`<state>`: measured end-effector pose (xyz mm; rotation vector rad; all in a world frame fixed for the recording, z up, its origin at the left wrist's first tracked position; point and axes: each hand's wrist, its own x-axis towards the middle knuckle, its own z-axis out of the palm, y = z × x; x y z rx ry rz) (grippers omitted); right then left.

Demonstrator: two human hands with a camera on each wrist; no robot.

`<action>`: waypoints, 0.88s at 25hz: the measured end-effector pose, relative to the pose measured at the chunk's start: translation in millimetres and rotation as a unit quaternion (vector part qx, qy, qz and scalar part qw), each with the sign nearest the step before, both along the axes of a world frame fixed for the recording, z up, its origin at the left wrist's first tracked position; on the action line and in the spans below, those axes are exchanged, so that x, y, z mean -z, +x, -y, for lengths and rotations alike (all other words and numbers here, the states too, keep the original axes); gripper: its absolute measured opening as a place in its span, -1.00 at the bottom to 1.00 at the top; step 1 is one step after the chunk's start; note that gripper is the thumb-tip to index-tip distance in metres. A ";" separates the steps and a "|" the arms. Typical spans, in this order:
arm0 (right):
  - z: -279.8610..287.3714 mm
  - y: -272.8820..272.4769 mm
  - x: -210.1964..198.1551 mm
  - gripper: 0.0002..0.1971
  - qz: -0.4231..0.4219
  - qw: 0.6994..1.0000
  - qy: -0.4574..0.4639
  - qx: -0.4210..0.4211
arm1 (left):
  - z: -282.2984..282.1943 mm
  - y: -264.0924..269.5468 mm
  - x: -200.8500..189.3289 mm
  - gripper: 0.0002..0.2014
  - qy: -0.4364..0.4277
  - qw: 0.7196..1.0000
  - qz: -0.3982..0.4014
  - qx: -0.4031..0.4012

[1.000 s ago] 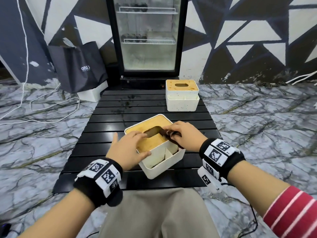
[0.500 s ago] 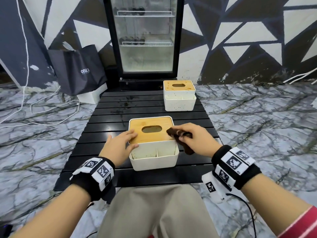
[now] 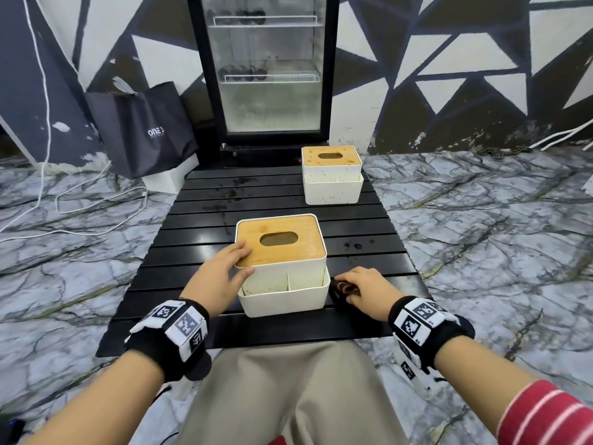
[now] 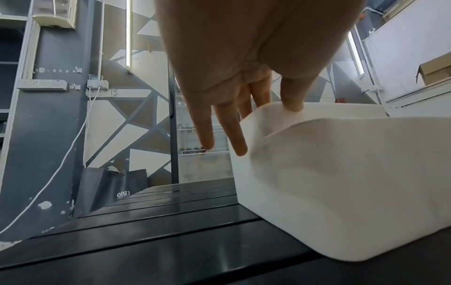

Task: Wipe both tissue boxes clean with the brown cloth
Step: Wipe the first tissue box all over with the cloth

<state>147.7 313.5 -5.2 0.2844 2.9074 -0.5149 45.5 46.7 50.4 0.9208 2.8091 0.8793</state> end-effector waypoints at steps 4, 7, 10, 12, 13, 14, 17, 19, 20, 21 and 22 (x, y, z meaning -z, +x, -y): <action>-7.3 1.4 -9.9 -0.36 0.023 0.999 -0.023 0.010 | 2.9 -0.8 3.4 -0.48 -0.001 1.000 0.011 0.006; -1.9 3.1 -34.2 -0.38 -0.110 0.990 -0.086 0.002 | 4.3 -2.1 4.7 -0.38 -0.026 0.999 0.015 0.020; 17.8 3.1 -54.2 -0.40 -0.194 0.973 -0.114 -0.052 | 6.1 -1.4 5.0 -0.17 -0.078 0.997 -0.010 0.026; 29.1 1.6 -55.2 -0.41 -0.181 0.975 -0.101 -0.083 | 9.4 1.8 4.2 -0.05 -0.084 0.995 -0.046 0.026; 33.4 0.7 -54.4 -0.41 -0.167 0.978 -0.092 -0.087 | 12.0 2.9 4.5 -0.07 -0.080 0.994 -0.065 0.031; 36.1 -0.8 -53.4 -0.41 -0.159 0.980 -0.087 -0.083 | 14.6 3.6 4.5 -0.14 -0.079 0.993 -0.084 0.038; 44.5 -10.6 -55.3 -0.42 -0.157 0.982 -0.089 -0.064 | 24.3 0.0 5.0 -0.37 -0.077 0.989 -0.119 0.042; 53.2 -23.0 -57.4 -0.43 -0.155 0.982 -0.086 -0.068 | 32.6 -9.2 6.5 -0.41 -0.074 0.990 -0.116 0.023; 58.5 -26.5 -56.3 -0.45 -0.154 0.982 -0.090 -0.067 | 37.7 -12.2 9.2 -0.42 -0.076 0.991 -0.111 0.015; 64.5 -41.2 -57.9 -0.47 -0.157 0.981 -0.089 -0.068 | 43.1 -24.4 9.3 -0.43 -0.073 0.992 -0.105 0.000; 68.9 -46.0 -56.0 -0.50 -0.158 0.981 -0.091 -0.062 | 45.8 -27.7 10.0 -0.44 -0.077 0.992 -0.096 -0.010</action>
